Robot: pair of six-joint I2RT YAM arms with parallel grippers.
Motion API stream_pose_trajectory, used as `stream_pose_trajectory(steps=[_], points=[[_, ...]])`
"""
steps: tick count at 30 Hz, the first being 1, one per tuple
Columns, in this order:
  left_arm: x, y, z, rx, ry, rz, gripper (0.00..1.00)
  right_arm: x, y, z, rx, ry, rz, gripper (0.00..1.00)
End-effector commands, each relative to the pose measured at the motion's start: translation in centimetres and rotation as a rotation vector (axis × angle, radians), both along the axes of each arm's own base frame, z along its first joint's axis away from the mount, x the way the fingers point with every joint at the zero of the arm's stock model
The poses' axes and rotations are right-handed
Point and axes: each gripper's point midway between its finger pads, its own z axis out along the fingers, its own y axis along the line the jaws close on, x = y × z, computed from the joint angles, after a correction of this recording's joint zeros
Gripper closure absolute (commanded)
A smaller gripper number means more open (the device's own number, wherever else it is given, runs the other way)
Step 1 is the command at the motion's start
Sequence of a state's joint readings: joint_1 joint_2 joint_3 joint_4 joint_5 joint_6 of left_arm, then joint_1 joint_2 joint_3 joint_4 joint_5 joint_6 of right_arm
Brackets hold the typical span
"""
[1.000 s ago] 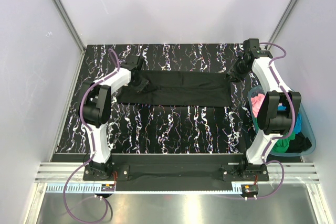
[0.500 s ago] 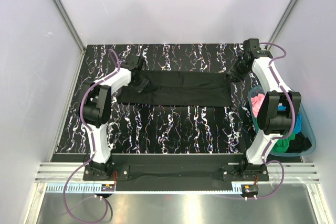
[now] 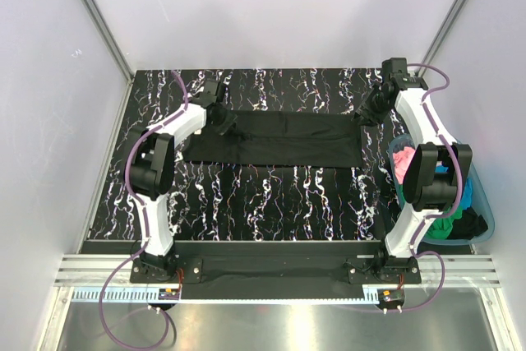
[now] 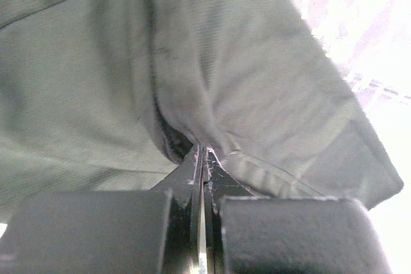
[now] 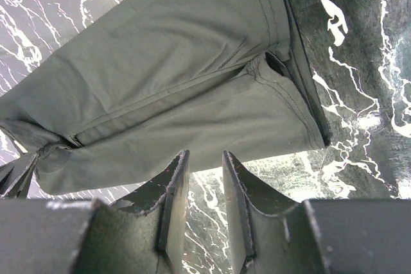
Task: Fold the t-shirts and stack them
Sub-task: Fold the tshirt
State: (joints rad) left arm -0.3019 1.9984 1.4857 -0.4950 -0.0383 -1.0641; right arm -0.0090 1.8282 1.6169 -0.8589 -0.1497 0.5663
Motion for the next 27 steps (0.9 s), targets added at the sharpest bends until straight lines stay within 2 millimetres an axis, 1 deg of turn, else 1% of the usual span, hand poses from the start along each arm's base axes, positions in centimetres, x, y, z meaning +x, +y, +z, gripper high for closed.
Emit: stream_pose_trajectory(steps=[1,6,8,9,16,18,20,22,27], points=[[2.9,-1.8,2.5,-0.046,-0.134,-0.056,1.00,1.2,0.2,2.1,0.003,-0.064,0.005,0.66],[4.0,-1.7,2.7,-0.006,-0.151,-0.079,1.00,1.2,0.2,2.0,0.005,-0.062,0.004,0.66],[4.4,-1.7,2.5,0.004,-0.152,-0.089,1.00,1.3,0.3,2.1,0.007,-0.064,0.005,0.66],[4.7,-1.8,2.9,0.006,-0.165,-0.098,1.00,1.3,0.2,2.0,0.007,-0.062,0.004,0.66],[6.2,-2.5,3.3,0.008,-0.209,-0.146,1.00,1.5,0.2,2.1,0.008,-0.062,0.003,0.66],[6.4,-2.7,3.3,0.005,-0.218,-0.165,1.00,1.6,0.2,2.1,0.008,-0.062,0.001,0.66],[6.6,-3.4,3.3,-0.017,-0.225,-0.193,0.96,1.6,0.3,2.2,0.009,-0.064,0.000,0.66],[6.7,-4.0,3.2,-0.033,-0.231,-0.219,0.96,1.7,0.3,2.1,0.010,-0.063,-0.001,0.66],[6.8,-4.2,3.0,-0.035,-0.233,-0.242,0.99,1.9,0.3,2.1,0.014,-0.063,-0.006,0.66]])
